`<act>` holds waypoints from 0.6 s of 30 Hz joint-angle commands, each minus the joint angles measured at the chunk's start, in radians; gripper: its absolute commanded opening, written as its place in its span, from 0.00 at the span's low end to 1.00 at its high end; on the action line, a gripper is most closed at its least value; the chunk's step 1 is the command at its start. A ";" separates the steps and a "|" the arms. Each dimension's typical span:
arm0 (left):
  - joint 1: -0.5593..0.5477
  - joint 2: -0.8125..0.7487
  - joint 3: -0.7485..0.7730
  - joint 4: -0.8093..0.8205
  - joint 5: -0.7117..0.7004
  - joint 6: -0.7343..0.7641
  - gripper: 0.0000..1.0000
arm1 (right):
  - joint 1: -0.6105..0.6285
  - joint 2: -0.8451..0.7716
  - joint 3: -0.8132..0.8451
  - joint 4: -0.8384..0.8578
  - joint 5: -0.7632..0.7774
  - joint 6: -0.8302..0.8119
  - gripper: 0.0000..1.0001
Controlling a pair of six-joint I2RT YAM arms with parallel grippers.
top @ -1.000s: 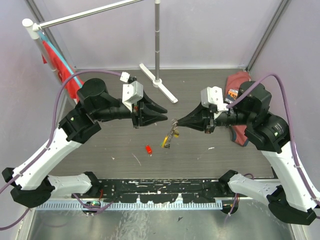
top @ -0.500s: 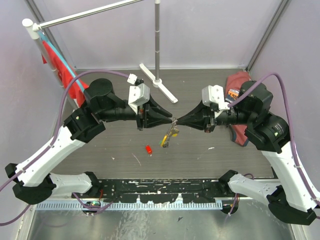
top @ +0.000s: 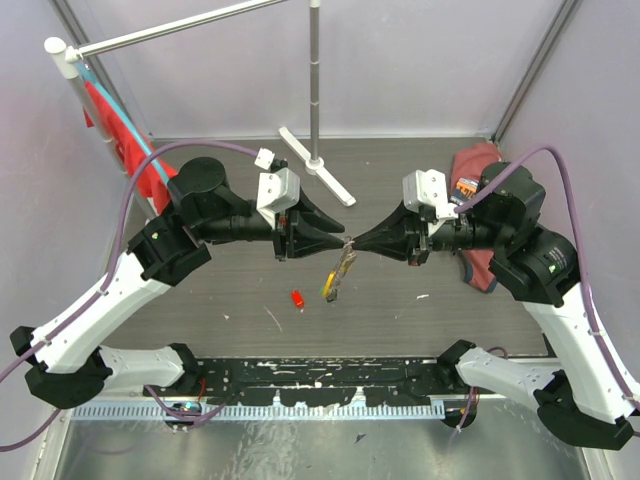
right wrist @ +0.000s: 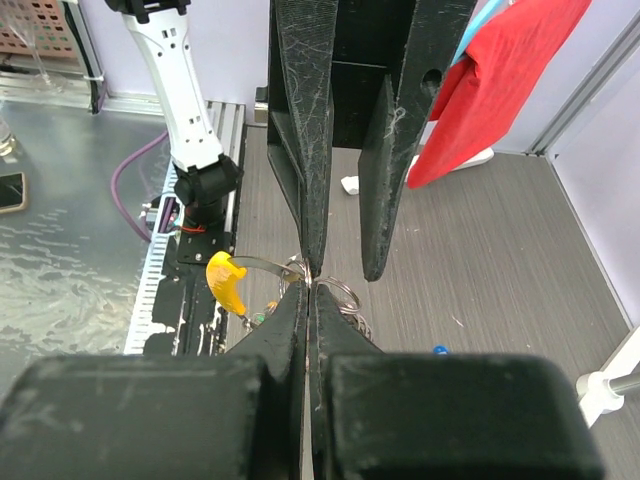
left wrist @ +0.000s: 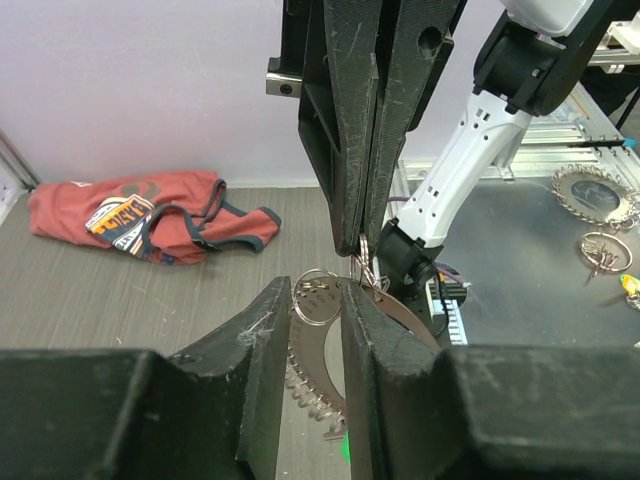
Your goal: Put the keys on the keyring
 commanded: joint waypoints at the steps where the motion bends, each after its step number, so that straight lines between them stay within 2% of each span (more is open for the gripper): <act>1: -0.006 -0.012 0.032 -0.008 0.011 0.004 0.36 | 0.003 -0.016 0.012 0.068 0.025 0.005 0.01; 18: -0.005 -0.026 0.025 -0.021 -0.012 0.019 0.37 | 0.003 -0.017 0.013 0.064 0.029 0.008 0.00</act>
